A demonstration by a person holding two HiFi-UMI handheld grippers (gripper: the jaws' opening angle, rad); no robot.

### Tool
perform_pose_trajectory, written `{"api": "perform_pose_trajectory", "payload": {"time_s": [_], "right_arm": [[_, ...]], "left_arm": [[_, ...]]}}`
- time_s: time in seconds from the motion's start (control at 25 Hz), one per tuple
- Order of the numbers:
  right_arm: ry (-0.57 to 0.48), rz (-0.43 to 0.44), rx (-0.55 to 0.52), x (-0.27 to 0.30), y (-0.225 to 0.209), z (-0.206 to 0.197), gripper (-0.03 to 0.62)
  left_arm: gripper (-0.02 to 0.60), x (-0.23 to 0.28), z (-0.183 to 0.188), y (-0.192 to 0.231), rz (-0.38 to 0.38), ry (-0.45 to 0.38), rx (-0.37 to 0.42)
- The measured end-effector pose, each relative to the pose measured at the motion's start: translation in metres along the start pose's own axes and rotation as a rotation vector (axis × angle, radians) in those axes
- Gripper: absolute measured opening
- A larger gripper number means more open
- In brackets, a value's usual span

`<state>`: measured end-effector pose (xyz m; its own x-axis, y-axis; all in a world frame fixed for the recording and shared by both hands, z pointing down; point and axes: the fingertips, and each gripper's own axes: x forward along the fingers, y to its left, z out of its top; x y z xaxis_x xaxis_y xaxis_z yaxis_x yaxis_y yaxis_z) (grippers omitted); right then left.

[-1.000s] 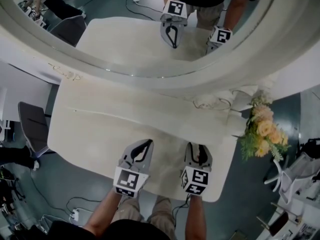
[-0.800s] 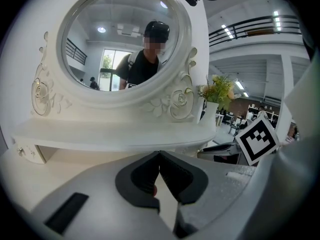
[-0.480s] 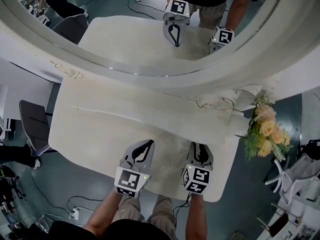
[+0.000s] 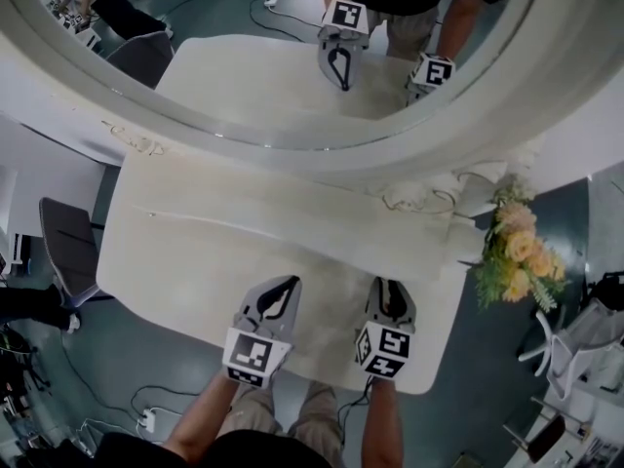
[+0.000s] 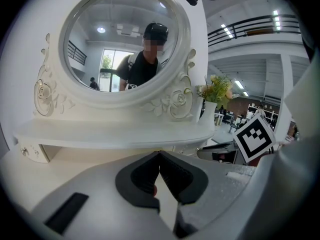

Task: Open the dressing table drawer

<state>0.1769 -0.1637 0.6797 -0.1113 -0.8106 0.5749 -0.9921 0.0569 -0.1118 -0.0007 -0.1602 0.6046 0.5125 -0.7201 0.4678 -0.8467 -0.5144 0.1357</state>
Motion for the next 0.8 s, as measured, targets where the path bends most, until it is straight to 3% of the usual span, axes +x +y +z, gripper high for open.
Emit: {"api": "perform_pose_trajectory", "payload": {"time_s": [0.8], "right_arm": [[0.011, 0.008, 0.028, -0.020, 0.007, -0.017, 0.091]], "left_arm": [[0.003, -0.012, -0.006, -0.012, -0.008, 0.027, -0.007]]}}
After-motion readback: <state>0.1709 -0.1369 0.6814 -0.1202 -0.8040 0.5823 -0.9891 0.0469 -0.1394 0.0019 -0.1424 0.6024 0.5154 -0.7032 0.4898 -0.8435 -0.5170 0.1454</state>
